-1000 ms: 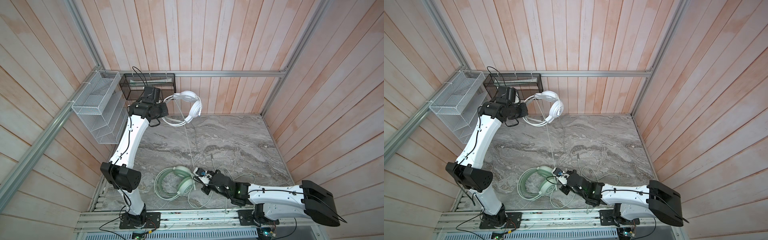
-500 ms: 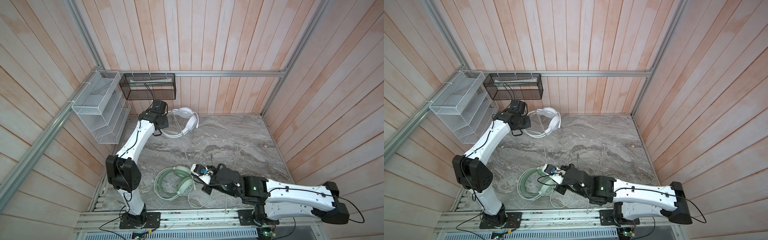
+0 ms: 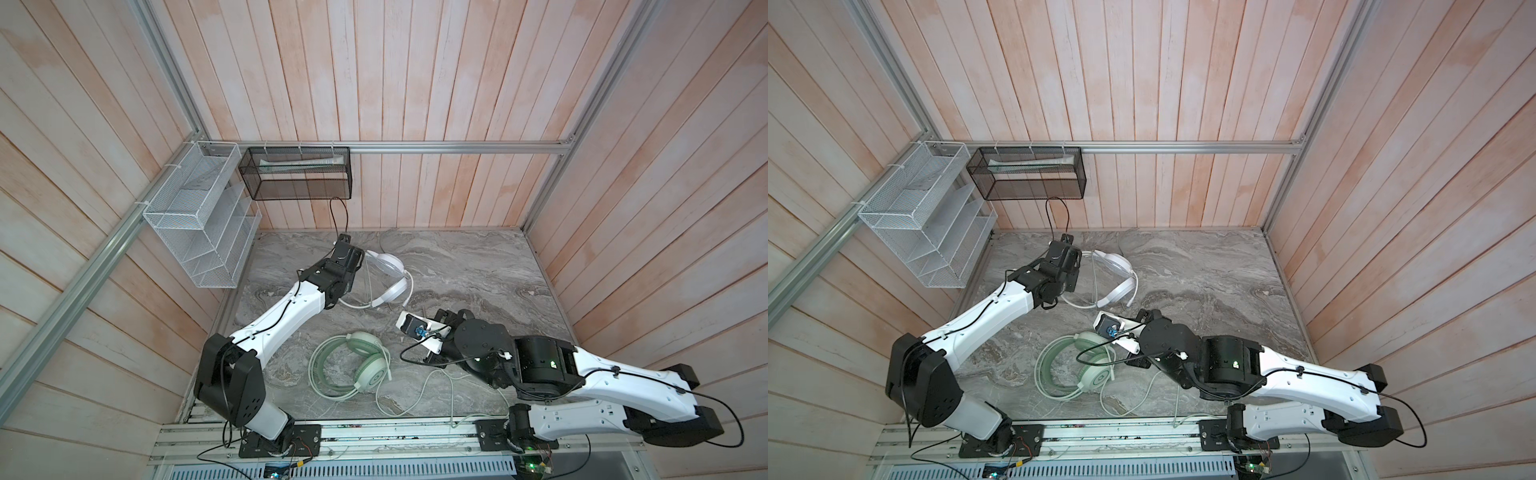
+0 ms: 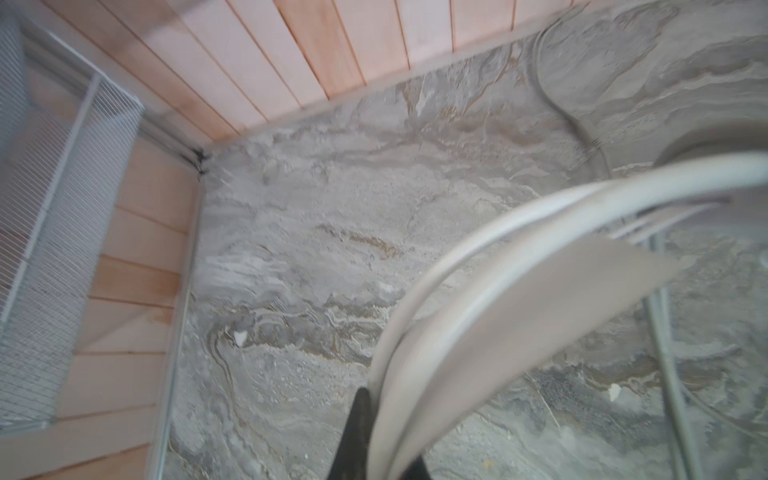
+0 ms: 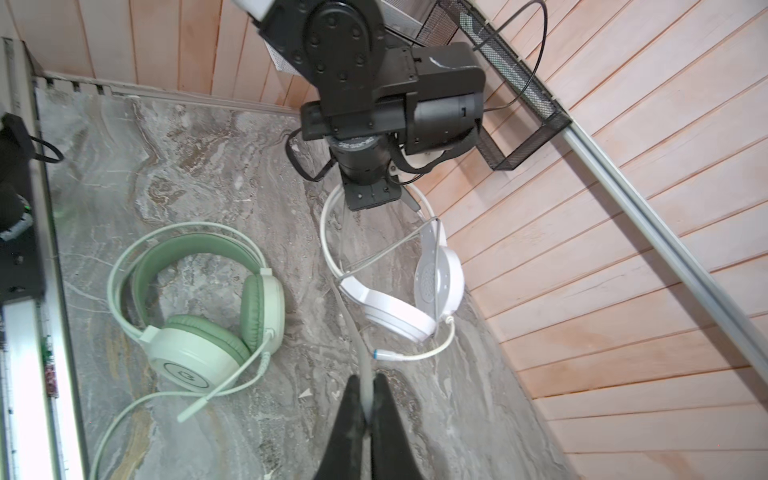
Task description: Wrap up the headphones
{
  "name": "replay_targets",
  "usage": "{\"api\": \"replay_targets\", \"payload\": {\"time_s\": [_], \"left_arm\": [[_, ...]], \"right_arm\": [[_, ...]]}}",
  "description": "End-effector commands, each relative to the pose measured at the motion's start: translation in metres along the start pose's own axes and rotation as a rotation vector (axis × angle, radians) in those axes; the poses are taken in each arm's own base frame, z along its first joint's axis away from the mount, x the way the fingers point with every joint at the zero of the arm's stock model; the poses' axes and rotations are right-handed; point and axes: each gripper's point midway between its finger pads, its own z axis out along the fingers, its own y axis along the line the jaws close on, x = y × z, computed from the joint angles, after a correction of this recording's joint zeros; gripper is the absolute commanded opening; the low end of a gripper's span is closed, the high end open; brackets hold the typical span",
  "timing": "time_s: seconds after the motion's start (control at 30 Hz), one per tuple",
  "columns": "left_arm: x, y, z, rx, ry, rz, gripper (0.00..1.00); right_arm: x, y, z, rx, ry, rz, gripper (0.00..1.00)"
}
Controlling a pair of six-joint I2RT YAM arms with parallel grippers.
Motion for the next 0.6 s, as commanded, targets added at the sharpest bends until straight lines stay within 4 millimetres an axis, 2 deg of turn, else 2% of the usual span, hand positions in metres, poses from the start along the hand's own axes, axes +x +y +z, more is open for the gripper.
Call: {"api": "replay_targets", "payload": {"time_s": [0.0,0.1,0.23,0.43,0.57], "left_arm": [[-0.026,0.016,-0.017,-0.129,-0.147,0.022,0.00],[-0.021,0.000,-0.031,-0.094,-0.178,0.080,0.00],[-0.009,-0.014,-0.053,-0.085,-0.236,0.185,0.00],[0.012,-0.014,-0.080,-0.050,-0.296,0.235,0.00],[0.026,-0.020,-0.093,-0.001,-0.342,0.260,0.00]], "right_arm": [[-0.037,-0.052,-0.028,0.137,-0.163,0.071,0.00],[-0.041,-0.069,-0.023,0.173,-0.192,0.088,0.00],[-0.035,-0.086,-0.001,0.185,-0.159,0.090,0.00],[-0.038,-0.122,0.014,0.233,-0.175,0.121,0.00],[-0.045,-0.125,0.029,0.210,-0.191,0.128,0.00]]}}
